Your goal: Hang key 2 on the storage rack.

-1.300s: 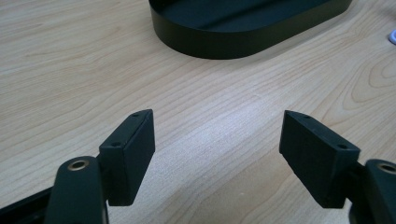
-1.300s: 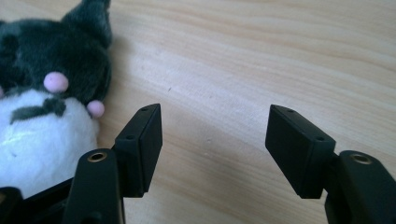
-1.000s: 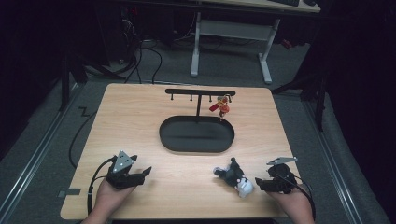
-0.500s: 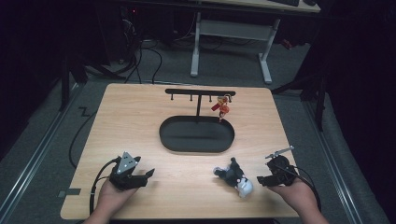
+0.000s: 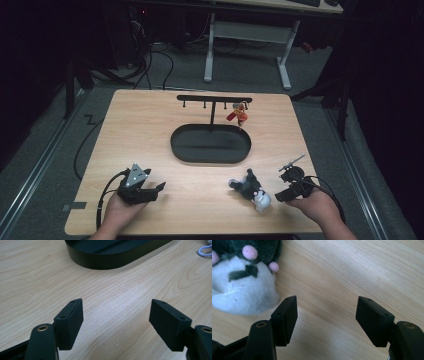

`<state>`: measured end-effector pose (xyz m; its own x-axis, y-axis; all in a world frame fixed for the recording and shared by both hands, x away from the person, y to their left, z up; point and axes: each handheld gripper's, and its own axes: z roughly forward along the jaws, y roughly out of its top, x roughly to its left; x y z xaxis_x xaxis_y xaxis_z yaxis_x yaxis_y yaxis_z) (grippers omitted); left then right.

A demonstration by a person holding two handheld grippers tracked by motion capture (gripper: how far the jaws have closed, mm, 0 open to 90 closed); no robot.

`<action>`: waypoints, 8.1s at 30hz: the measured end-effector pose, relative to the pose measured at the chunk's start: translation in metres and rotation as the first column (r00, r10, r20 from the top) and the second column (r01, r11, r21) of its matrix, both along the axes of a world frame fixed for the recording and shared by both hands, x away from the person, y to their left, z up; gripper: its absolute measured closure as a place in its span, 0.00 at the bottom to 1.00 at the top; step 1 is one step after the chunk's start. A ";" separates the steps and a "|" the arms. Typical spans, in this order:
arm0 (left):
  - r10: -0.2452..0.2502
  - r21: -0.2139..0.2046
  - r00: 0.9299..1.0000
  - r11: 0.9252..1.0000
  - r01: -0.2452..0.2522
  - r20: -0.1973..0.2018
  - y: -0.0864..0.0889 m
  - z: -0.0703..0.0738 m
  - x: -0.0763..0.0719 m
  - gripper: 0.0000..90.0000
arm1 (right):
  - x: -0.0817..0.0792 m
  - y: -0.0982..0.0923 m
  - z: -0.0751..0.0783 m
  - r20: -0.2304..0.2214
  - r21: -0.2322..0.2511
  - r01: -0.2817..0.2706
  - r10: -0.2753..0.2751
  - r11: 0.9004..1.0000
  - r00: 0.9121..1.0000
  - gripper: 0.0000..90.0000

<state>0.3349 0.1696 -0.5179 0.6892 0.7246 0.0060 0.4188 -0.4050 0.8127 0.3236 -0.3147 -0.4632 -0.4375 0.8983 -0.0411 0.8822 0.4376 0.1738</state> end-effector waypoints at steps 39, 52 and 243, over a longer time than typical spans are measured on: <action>-0.035 -0.002 0.999 0.999 0.035 -0.022 -0.003 -0.001 0.001 0.31 | -0.001 0.071 0.006 -0.074 0.047 -0.107 0.110 0.993 0.991 0.28; -0.040 0.004 0.999 0.999 0.040 -0.025 -0.004 -0.002 0.001 0.31 | 0.005 0.072 -0.021 -0.092 0.035 -0.116 0.119 0.993 0.989 0.34; -0.075 0.035 0.996 0.996 0.077 -0.049 -0.005 -0.006 -0.001 0.31 | 0.165 0.126 0.081 -0.094 0.097 -0.007 0.016 0.995 0.995 0.37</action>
